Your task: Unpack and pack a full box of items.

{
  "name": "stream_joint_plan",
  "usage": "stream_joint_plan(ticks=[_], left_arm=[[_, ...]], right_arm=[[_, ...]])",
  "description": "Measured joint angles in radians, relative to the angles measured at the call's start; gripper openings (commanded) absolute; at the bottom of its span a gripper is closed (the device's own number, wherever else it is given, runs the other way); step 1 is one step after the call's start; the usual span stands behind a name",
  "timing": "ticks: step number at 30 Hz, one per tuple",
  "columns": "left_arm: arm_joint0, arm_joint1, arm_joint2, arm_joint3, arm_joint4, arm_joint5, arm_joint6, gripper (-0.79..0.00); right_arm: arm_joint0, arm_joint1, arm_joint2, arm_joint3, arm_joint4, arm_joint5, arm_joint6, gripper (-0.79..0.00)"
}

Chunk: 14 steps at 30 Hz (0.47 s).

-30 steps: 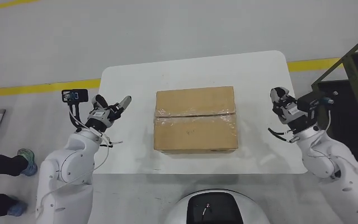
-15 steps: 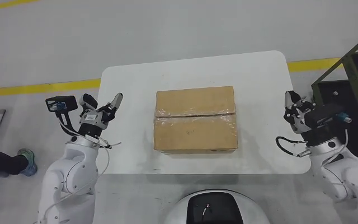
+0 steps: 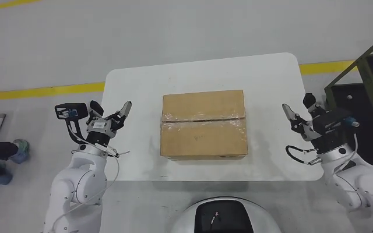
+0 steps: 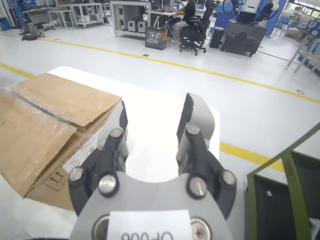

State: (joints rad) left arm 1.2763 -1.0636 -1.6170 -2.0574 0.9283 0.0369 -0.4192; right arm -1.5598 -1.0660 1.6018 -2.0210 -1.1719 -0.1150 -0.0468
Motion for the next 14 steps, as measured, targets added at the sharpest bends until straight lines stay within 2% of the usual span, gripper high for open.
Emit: stream_joint_plan(ticks=[2, 5, 14], left_arm=[[0.000, 0.000, 0.000, 0.000, 0.000, 0.000, 0.000, 0.000], [0.000, 0.000, 0.000, 0.000, 0.000, 0.000, 0.000, 0.000], [0.000, 0.000, 0.000, 0.000, 0.000, 0.000, 0.000, -0.001]], right_arm=[[0.000, 0.000, 0.000, 0.000, 0.000, 0.000, 0.000, -0.132], [0.000, 0.000, 0.000, 0.000, 0.000, 0.000, 0.000, -0.095], [0.000, 0.000, 0.000, 0.000, 0.000, 0.000, 0.000, -0.093]])
